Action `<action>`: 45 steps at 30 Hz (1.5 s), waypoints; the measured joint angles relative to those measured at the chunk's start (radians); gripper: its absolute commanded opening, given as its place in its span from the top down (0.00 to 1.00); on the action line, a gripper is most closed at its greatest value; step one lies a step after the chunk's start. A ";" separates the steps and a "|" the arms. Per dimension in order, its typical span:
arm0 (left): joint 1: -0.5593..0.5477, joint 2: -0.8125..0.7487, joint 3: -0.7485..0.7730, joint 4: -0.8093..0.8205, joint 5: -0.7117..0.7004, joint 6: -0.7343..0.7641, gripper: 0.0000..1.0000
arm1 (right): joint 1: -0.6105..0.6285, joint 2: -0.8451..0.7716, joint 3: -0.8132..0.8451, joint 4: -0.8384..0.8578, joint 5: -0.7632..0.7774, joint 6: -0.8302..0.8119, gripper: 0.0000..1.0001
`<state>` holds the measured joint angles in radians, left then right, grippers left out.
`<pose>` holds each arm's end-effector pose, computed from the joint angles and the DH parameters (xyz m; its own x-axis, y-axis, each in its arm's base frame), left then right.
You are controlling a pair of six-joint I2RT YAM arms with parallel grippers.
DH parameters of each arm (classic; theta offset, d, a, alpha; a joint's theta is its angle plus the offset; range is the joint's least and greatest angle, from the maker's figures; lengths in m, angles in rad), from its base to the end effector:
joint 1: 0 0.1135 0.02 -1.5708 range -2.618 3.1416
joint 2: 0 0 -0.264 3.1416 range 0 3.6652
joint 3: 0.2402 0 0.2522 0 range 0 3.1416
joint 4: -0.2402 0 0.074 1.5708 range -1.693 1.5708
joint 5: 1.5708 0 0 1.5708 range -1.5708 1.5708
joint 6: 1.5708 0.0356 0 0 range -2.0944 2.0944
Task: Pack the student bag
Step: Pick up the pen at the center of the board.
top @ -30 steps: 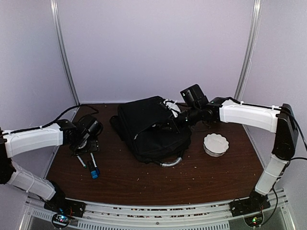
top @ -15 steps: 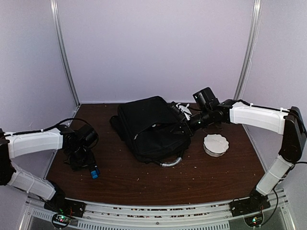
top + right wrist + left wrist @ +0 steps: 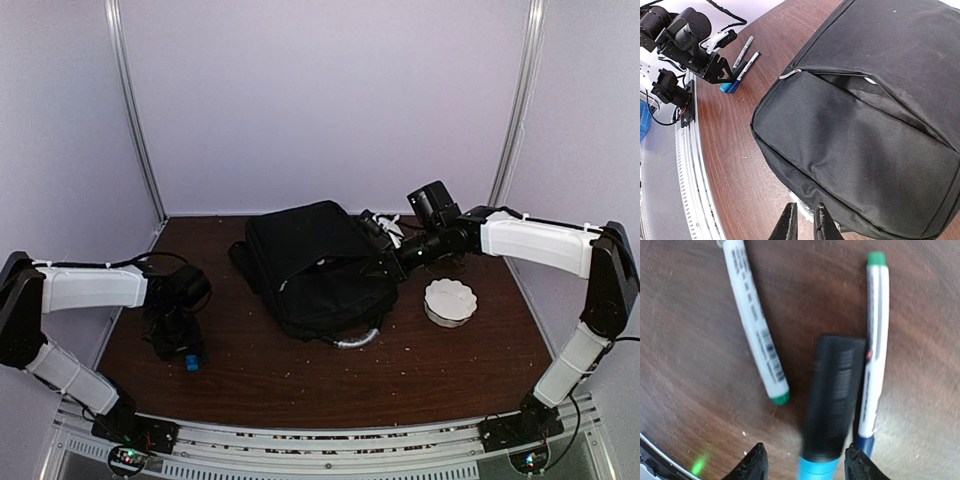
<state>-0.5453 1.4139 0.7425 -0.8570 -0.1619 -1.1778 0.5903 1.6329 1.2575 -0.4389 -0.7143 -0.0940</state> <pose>0.1846 -0.1053 0.1598 -0.7946 -0.5843 -0.1650 -0.5953 0.8032 0.0225 0.2824 0.2173 0.2696 -0.5270 -0.4384 -0.7281 -0.8473 0.3378 0.4099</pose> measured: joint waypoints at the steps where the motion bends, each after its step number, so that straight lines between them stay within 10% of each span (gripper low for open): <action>1: 0.007 0.007 0.003 0.006 -0.002 0.002 0.46 | -0.004 0.000 0.000 0.000 0.000 0.000 0.87; 30: 0.090 0.154 0.082 0.142 0.026 0.089 0.73 | -0.032 0.038 0.000 0.002 -0.007 0.019 0.87; 45: 0.091 -0.063 0.095 0.032 0.055 0.107 0.86 | -0.033 0.056 0.000 0.008 -0.024 0.050 0.79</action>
<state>-0.4545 1.3514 0.8375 -0.8253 -0.1070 -1.0706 0.5575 1.6890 1.2575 -0.4305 -0.7387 -0.0437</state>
